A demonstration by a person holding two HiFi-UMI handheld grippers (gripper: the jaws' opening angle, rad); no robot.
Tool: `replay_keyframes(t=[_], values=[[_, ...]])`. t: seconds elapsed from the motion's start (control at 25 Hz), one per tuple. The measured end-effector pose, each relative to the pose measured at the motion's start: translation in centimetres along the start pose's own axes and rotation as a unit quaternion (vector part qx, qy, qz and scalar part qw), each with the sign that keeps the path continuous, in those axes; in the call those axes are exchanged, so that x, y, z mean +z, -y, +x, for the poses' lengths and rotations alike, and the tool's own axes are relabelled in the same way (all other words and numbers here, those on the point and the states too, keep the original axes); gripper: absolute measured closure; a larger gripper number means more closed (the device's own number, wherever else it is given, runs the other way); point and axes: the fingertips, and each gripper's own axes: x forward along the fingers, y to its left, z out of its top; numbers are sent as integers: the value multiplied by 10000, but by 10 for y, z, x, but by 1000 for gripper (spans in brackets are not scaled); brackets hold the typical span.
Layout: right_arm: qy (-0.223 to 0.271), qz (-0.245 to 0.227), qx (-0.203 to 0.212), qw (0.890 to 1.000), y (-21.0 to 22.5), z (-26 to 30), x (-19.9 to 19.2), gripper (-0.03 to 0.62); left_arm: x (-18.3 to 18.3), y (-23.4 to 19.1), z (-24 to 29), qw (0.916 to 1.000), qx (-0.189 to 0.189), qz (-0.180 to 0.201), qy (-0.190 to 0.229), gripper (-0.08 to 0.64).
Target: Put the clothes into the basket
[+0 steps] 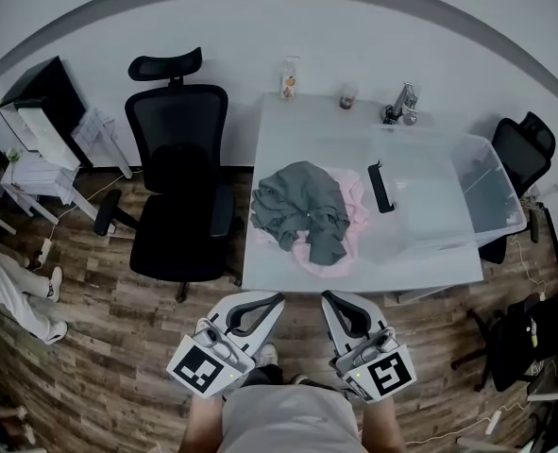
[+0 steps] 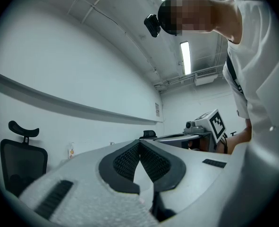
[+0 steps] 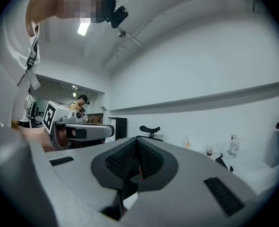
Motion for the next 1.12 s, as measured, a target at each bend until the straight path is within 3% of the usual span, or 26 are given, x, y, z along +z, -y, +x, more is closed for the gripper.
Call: replay_keyframes(t=[0.64,1.12], values=[[41,-1,-223,9997,39,39,0,588,-5,-45,36,9997,-244,-28,-45,556],[27,-93,184,9998,110,82,-10,588,-9,-91,105,9999,6,23,-112,556]])
